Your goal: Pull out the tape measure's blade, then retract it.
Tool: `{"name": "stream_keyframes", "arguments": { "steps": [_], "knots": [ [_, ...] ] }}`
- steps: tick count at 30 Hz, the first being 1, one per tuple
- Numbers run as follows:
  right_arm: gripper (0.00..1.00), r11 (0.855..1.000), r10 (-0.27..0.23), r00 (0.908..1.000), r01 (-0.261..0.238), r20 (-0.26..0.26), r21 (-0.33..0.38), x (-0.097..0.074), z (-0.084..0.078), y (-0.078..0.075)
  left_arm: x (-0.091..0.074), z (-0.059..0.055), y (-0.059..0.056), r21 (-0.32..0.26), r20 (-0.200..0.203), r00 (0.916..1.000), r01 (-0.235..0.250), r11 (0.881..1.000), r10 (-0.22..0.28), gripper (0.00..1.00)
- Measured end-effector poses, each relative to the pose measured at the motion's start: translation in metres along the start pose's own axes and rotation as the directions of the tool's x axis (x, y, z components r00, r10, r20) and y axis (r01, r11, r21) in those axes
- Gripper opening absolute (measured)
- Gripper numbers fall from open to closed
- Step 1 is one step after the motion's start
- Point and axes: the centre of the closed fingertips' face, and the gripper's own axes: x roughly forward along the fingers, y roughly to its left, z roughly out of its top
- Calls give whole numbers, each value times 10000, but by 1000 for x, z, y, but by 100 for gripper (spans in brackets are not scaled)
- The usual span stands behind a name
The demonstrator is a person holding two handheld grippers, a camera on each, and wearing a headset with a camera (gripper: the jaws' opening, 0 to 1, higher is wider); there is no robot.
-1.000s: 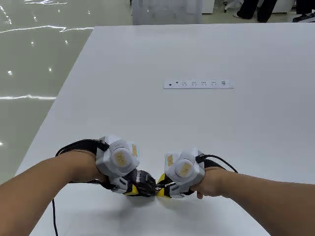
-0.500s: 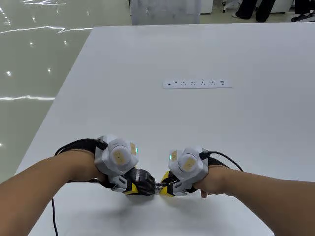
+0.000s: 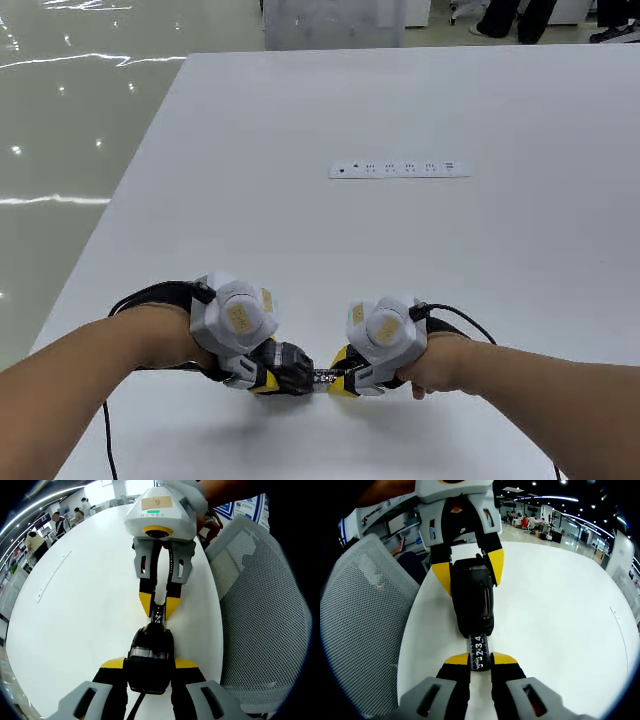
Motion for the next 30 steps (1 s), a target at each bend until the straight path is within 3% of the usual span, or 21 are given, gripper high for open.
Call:
{"name": "stream_keyframes", "arguments": {
  "steps": [30],
  "knots": [
    [13, 9997, -166, 9997, 170, -189, 196, -15, -18, -4, -1, 0, 1, 103, -53, 10000, -55, 9999, 56, 30]
  ]
}}
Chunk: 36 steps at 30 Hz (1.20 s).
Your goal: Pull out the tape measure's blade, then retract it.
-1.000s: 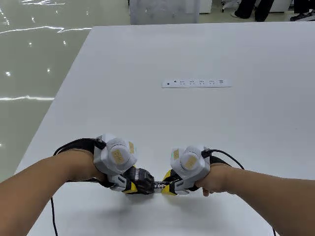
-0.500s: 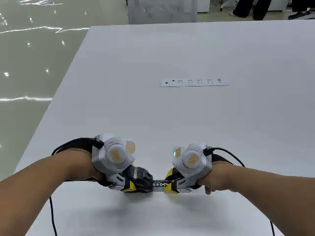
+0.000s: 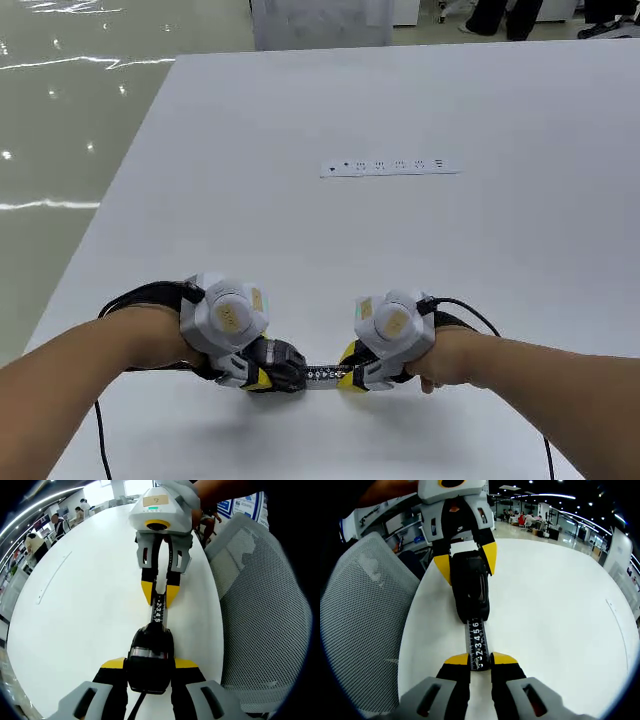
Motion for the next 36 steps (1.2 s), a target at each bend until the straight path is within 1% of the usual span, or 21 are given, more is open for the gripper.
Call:
{"name": "stream_keyframes", "arguments": {
  "steps": [21, 27, 36],
  "knots": [
    [13, 9999, -55, 9999, 57, -139, 94, -10, -11, -2, 0, 0, 0, -106, 78, 10000, -12, 9999, 13, 30],
    [13, 9999, -70, 9998, 72, -199, 94, -13, -15, -3, 0, 0, 0, 3, -29, 10000, 12, 10000, -12, 30],
    [13, 9998, -130, 9996, 134, -252, 165, -19, -22, -4, 0, 0, 0, -46, 13, 10000, 25, 10000, -25, 30]
  ]
}}
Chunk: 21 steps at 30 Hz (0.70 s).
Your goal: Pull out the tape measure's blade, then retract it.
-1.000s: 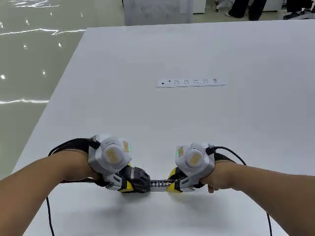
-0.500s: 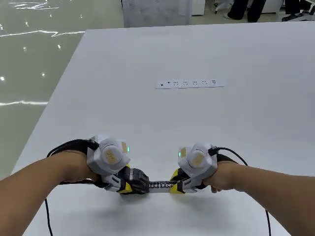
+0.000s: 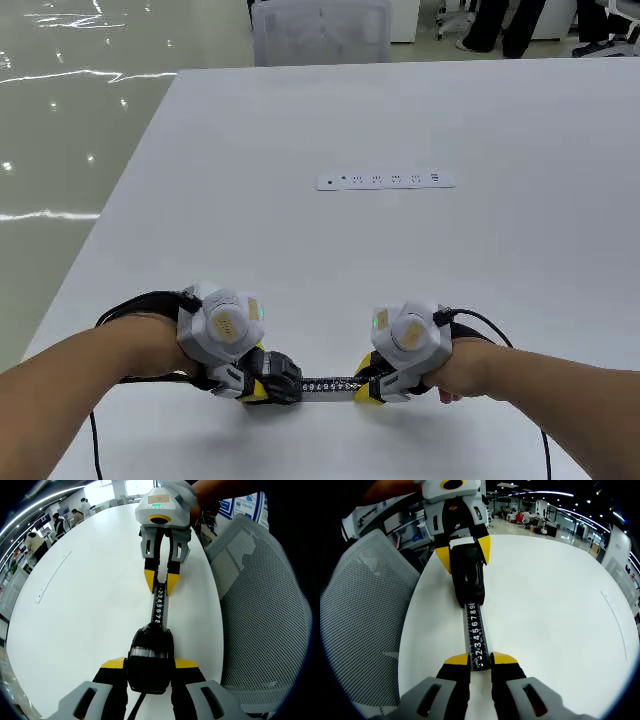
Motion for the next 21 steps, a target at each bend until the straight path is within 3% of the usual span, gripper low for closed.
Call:
{"name": "stream_keyframes", "arguments": {
  "steps": [21],
  "knots": [
    [13, 9999, -63, 10000, 64, -28, 122, -9, -10, 0, 0, 0, 0, -9, 35, 10000, 16, 10000, -16, 30]
  ]
}}
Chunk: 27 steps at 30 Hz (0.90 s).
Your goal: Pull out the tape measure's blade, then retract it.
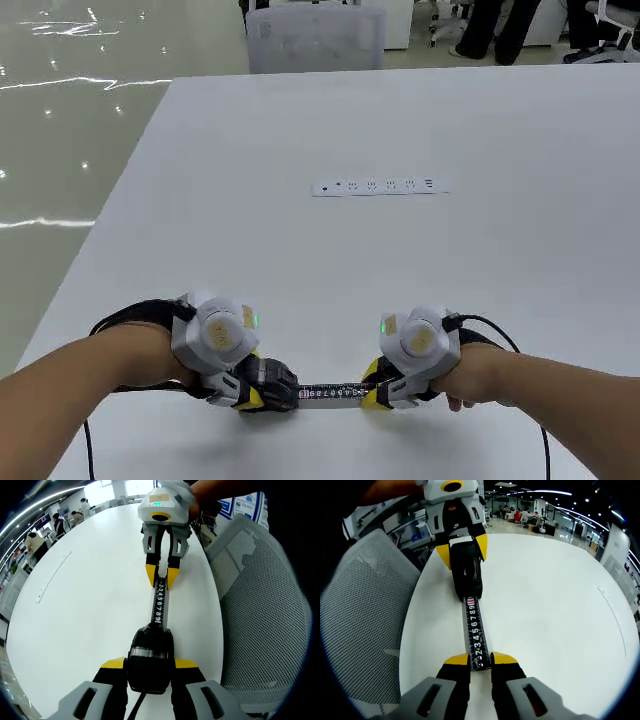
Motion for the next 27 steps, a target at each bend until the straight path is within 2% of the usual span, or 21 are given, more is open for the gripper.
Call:
{"name": "stream_keyframes", "arguments": {
  "steps": [27],
  "knots": [
    [13, 9999, -2, 10000, 2, -29, 136, -10, -15, -3, 0, 0, 0, -26, -47, 10000, -35, 10000, 35, 30]
  ]
}}
